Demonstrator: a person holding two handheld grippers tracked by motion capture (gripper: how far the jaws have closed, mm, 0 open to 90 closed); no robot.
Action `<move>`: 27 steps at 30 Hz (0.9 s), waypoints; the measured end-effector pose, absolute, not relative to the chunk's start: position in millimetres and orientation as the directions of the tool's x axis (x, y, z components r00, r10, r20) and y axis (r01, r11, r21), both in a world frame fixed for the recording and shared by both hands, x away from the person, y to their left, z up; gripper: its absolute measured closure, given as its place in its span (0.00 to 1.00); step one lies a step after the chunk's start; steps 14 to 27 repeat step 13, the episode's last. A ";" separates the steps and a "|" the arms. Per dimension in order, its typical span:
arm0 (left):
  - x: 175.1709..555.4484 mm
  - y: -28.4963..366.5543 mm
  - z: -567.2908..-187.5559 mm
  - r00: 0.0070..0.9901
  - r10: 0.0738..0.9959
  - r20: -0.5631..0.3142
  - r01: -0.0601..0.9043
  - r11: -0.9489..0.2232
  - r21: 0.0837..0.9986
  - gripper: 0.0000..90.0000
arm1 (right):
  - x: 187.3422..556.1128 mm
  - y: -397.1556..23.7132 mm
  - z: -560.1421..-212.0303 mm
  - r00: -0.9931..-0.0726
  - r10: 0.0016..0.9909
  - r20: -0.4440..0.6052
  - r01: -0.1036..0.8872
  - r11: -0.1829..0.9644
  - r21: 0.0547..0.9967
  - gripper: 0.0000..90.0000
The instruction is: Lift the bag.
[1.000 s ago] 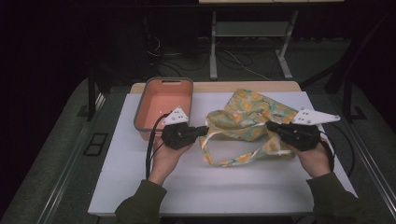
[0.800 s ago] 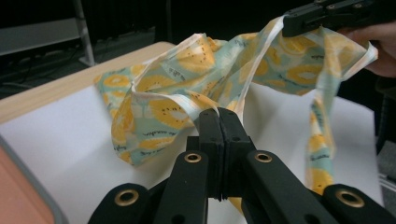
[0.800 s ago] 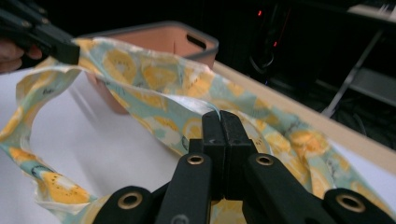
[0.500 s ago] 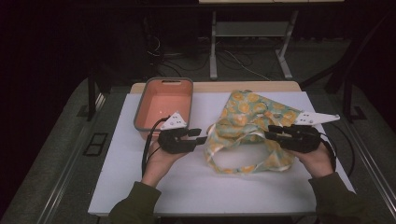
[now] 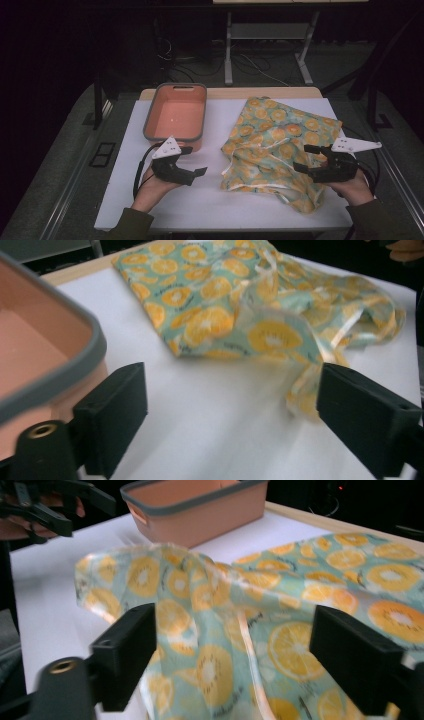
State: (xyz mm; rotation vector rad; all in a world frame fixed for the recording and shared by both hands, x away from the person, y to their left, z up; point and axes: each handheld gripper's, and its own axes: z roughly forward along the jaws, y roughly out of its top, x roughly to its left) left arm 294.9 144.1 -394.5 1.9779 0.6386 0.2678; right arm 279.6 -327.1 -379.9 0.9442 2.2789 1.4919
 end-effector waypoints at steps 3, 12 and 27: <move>289.5 148.5 -404.1 0.830 0.552 -0.085 0.340 -0.378 0.861 0.00 | 274.0 -329.5 -388.2 -0.764 0.630 0.139 0.384 0.273 0.882 0.18; 279.7 158.1 -415.7 0.830 0.550 -0.091 0.355 -0.396 0.847 0.00 | 269.4 -328.4 -403.5 -0.764 0.628 0.148 0.413 0.299 0.860 0.17; 279.9 157.8 -415.1 0.831 0.549 -0.093 0.354 -0.391 0.850 0.00 | 269.4 -328.7 -403.1 -0.764 0.628 0.149 0.411 0.295 0.862 0.17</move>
